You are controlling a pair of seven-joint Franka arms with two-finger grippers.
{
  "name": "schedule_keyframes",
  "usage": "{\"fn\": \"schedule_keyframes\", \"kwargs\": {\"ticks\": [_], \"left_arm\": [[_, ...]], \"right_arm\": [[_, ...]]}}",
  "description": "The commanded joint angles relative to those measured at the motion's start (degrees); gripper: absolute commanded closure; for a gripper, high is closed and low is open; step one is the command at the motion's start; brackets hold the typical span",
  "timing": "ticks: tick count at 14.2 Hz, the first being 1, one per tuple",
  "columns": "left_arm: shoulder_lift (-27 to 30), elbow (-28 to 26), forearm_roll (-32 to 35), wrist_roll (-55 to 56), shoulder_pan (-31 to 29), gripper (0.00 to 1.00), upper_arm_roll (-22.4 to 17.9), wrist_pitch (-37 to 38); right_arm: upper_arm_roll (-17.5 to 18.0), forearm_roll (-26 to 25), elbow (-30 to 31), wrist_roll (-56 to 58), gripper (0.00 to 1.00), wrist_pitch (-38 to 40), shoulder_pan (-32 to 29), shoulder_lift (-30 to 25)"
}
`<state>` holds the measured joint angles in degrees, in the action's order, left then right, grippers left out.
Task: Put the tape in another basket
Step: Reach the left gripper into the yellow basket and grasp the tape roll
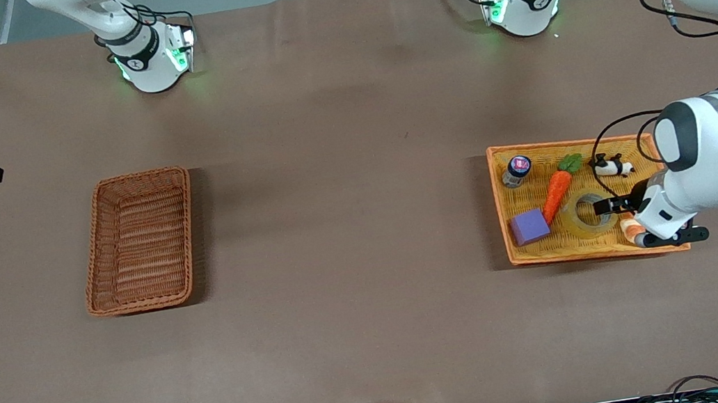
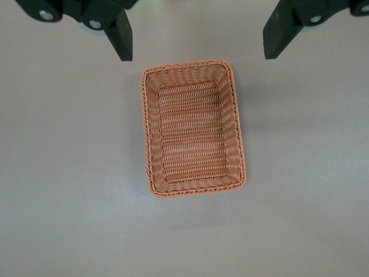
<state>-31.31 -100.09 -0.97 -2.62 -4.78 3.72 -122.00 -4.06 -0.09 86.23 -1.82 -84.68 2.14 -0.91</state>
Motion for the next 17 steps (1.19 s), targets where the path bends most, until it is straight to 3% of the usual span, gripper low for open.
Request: {"fn": "schedule_keyframes", "kwargs": {"ticks": [1, 5, 8, 9, 12, 14, 17], "left_arm": [[-1.38, 0.51, 1.06, -0.63, -0.23, 0.11, -0.03, -0.87], [-3.14, -0.28, 0.97, -0.63, -0.59, 0.11, -0.03, -3.06], [-3.93, -0.72, 1.06, -0.63, -0.59, 0.19, -0.03, -3.07], [-4.19, -0.72, 1.06, -0.72, -0.59, 0.27, -0.03, -3.07], [-3.93, -0.72, 1.85, -0.72, -0.59, 0.82, -0.03, -2.98], [-2.97, -0.54, 1.77, 0.07, -0.67, 0.88, 0.06, -2.28], [1.85, -0.11, 1.68, -0.01, -1.38, 0.90, 0.24, 3.24]], "right_arm": [[0.10, 0.97, 0.25, -1.17, 0.00, 0.22, -0.12, -0.32], [0.10, 0.97, 0.16, -1.35, 0.00, 0.22, -0.03, -0.32], [0.10, 1.06, 0.16, -1.26, 0.00, 0.22, 0.06, -0.32], [0.10, 1.06, 0.16, -1.26, 0.00, 0.22, 0.06, -0.32], [0.10, 1.06, 0.16, -1.17, 0.00, 0.31, -0.03, -0.32], [0.10, 1.06, 0.16, -1.17, 0.00, 0.31, -0.03, -0.32], [0.10, 1.06, 0.16, -1.17, 0.00, 0.22, -0.03, -0.32]]}}
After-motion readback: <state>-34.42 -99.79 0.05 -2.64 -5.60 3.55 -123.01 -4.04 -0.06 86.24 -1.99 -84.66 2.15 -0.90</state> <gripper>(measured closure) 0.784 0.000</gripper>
